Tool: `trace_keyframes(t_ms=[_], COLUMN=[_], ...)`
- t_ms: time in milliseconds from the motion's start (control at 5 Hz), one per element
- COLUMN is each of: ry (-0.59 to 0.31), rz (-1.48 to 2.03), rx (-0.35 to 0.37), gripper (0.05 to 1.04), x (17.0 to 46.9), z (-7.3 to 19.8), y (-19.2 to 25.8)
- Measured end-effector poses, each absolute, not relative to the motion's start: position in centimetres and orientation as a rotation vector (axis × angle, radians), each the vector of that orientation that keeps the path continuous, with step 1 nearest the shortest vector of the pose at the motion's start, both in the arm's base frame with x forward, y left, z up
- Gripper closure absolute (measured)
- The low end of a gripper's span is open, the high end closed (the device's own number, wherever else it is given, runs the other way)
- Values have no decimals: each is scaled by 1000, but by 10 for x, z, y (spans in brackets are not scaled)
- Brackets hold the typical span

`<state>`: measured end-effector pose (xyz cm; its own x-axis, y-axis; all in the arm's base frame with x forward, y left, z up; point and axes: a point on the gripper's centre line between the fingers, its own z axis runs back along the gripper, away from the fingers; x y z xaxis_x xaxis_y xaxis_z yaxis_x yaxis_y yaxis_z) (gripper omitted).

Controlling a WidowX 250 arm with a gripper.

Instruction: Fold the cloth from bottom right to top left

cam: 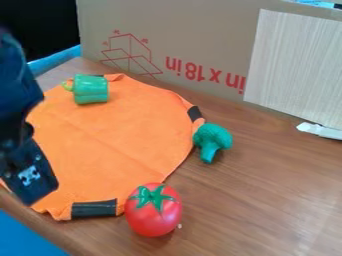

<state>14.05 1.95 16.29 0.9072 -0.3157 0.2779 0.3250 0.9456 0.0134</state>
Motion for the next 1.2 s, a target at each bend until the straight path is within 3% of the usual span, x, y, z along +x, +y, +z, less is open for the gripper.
trace_keyframes(t_ms=[400, 1000, 1200], ry=[-324, -304, -286], rz=[-434, -446, -458], rx=[35, 190, 193], gripper=[84, 84, 84], x=[154, 193, 197], z=[131, 74, 64], y=[22, 34, 37])
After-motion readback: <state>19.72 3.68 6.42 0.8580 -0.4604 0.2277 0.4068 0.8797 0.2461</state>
